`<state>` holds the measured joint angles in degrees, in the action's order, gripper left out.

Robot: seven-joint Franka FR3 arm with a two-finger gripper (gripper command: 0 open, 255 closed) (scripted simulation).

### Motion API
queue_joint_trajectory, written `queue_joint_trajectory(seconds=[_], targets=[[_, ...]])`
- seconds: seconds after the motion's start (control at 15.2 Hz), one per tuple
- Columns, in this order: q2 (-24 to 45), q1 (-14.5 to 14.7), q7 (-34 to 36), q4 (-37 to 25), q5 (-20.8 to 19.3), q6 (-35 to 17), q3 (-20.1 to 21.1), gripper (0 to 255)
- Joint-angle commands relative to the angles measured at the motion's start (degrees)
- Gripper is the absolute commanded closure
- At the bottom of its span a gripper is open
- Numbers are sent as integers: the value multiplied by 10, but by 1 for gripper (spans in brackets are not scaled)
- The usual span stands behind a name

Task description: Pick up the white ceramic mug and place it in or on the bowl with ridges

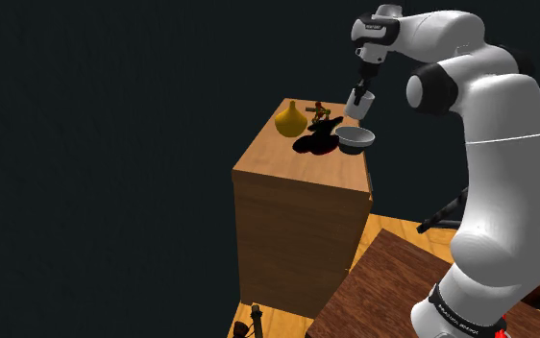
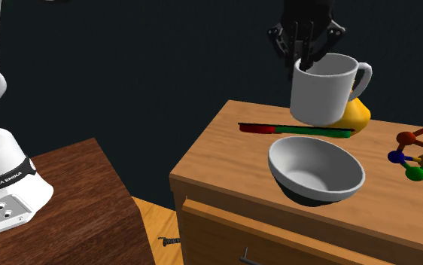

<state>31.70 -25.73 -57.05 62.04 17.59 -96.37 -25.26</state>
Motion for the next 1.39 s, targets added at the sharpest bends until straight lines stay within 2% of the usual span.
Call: queue_joint_trajectory(seconds=[0.0,0.07,0.26,0.59,1.32], targets=[[67,-47,-11,-117,22,51,6,255],[112,-76,-9,-199,34,86,13,255],[89,-61,-17,-134,28,45,11,255],[70,-43,-26,-59,24,-7,7,255],[59,-24,-40,40,25,-91,7,255]])
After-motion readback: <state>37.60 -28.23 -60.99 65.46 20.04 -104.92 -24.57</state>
